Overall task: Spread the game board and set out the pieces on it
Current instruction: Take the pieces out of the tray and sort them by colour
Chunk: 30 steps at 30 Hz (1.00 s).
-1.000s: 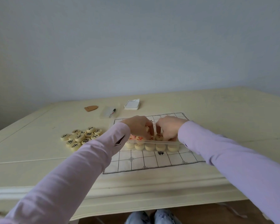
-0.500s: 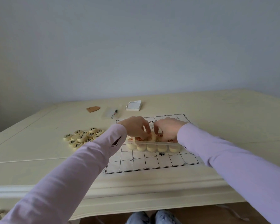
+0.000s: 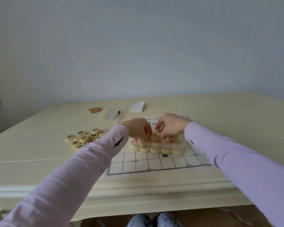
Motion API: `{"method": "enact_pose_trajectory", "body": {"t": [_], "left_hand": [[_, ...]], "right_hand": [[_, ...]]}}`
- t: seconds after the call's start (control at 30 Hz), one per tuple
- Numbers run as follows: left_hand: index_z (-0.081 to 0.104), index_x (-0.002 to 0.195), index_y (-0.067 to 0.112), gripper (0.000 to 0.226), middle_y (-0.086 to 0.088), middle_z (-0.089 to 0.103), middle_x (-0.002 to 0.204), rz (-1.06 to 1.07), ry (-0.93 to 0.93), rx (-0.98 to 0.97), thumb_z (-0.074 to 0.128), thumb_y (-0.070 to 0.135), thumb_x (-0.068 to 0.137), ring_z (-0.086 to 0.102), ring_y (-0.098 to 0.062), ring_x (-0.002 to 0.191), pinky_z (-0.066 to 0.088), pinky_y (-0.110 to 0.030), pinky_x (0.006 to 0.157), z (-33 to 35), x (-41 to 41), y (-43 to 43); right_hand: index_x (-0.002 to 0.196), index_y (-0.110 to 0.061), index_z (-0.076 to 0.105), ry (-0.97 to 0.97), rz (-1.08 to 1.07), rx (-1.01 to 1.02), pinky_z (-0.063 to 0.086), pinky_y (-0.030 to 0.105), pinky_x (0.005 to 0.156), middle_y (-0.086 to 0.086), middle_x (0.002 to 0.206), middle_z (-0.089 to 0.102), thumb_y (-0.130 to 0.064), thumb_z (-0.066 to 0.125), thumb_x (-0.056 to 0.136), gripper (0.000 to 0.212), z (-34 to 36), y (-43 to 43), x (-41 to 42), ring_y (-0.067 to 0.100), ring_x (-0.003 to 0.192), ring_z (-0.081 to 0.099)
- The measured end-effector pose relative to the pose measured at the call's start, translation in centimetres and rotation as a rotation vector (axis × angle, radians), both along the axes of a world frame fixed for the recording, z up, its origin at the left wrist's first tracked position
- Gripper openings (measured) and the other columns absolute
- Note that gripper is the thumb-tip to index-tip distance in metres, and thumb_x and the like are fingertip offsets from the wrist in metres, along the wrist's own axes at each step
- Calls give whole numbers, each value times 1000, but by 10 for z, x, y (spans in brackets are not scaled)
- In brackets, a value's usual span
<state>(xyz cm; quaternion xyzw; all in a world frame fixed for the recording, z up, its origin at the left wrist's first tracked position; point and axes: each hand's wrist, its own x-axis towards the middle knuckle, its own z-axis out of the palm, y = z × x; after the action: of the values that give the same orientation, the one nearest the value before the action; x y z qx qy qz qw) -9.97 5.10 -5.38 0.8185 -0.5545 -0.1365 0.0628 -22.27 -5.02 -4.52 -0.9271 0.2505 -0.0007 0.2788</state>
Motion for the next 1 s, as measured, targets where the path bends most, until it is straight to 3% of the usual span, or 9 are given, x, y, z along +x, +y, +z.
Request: {"method": "enact_pose_trajectory", "body": {"t": [0.13,0.2,0.27,0.4,0.5,0.63,0.77,0.9,1.0], "left_hand": [[64,106,23,26,3,66,105,3,-17,22,68,23,80,60,-17,72,49,-27,73,1,-2,-1],[65,106,21,26,0,68,105,11,-24,38,67,22,79,60,-17,73,48,-28,74,1,-2,-1],[66,102,21,25,-4,70,104,21,-18,39,66,19,77,61,-18,73,50,-29,75,0,-1,-1],[62,97,17,23,-4,69,103,28,13,-7,68,15,74,61,-18,70,53,-32,74,-1,1,1],[59,93,18,21,-3,68,103,22,26,-42,67,13,75,61,-19,68,53,-31,70,-3,1,1],[64,98,18,22,-4,69,98,50,78,-94,66,13,77,60,-17,61,53,-30,66,-4,2,3],[65,96,22,19,-4,70,93,68,125,-129,67,13,79,67,-23,73,54,-29,65,-4,6,6],[62,92,16,18,-7,65,86,132,357,-276,71,6,80,66,-23,65,57,-28,58,3,2,5],[61,97,9,17,-8,63,82,165,523,-415,68,3,83,63,-18,61,57,-22,54,16,-10,-9]], "right_hand": [[99,-13,64,13,4,114,57,30,66,2,79,67,-10,75,73,28,-3,6,3,20,63,67],[88,-16,65,19,-5,162,58,36,71,5,75,69,-9,76,70,22,-6,9,5,23,61,67],[89,-14,66,25,-16,203,57,39,73,8,76,69,-7,77,69,24,-5,13,7,25,59,66],[110,-4,62,53,6,194,50,16,55,3,76,63,1,73,75,37,2,22,10,16,54,60],[115,0,60,51,3,225,44,11,41,2,73,59,7,69,78,39,2,24,10,12,52,57],[113,0,60,58,-13,242,46,15,45,3,73,58,6,69,78,36,0,22,11,15,55,57],[114,5,62,80,-1,234,54,22,61,3,76,61,6,68,78,36,-3,17,15,14,58,58],[109,5,66,26,-14,310,53,17,61,1,71,63,-6,70,82,29,2,4,9,11,59,56],[108,4,66,-127,-103,386,51,16,62,3,77,64,-8,66,86,25,10,-17,-5,11,61,55]]}}
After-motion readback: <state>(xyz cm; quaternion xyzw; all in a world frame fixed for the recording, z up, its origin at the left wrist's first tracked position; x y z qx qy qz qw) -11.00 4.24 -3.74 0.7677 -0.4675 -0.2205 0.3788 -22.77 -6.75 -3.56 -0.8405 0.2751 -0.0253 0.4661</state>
